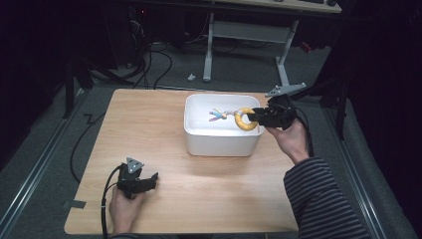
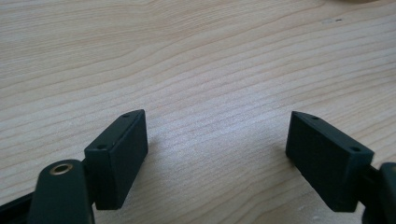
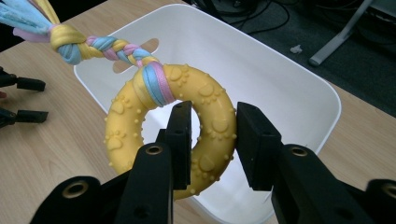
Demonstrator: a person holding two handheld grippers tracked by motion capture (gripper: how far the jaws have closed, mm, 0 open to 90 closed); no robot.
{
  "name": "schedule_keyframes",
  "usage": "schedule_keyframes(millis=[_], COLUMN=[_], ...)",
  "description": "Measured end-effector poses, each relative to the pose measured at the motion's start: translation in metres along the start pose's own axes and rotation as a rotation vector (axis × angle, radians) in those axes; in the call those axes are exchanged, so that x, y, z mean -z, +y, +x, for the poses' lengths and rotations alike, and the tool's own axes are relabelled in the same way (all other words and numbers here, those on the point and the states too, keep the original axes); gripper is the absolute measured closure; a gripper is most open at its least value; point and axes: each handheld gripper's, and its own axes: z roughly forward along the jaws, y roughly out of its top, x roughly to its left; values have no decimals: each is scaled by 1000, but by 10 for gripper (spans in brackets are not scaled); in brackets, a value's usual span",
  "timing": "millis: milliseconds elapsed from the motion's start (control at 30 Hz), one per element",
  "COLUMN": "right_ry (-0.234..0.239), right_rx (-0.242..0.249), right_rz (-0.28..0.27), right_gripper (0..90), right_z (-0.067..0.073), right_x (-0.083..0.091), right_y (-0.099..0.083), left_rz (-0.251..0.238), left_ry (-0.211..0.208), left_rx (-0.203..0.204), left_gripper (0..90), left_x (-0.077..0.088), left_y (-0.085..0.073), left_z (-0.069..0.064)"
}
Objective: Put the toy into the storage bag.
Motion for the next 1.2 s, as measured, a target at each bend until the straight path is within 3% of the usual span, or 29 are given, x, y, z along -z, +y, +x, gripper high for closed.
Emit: schedule_keyframes(millis=[267, 600, 833, 1200], right_ry=[-18, -13, -14, -4], right_rx=[-13, -40, -14, -15], right_rz=[60, 75, 109, 151], right_gripper=[680, 679, 679, 679], right_z=[0, 1, 6, 9], right_x=[-21, -46, -58, -71], right_y=[3, 5, 5, 1], left_rz=[-3, -2, -2, -2], left_ry=[0, 2, 2, 2], left_rx=[4, 0, 0, 1], left_gripper=[216, 214, 214, 214], left_x=[0, 0, 0, 0], left_y=[0, 0, 0, 0], left_z=[1, 1, 1, 1])
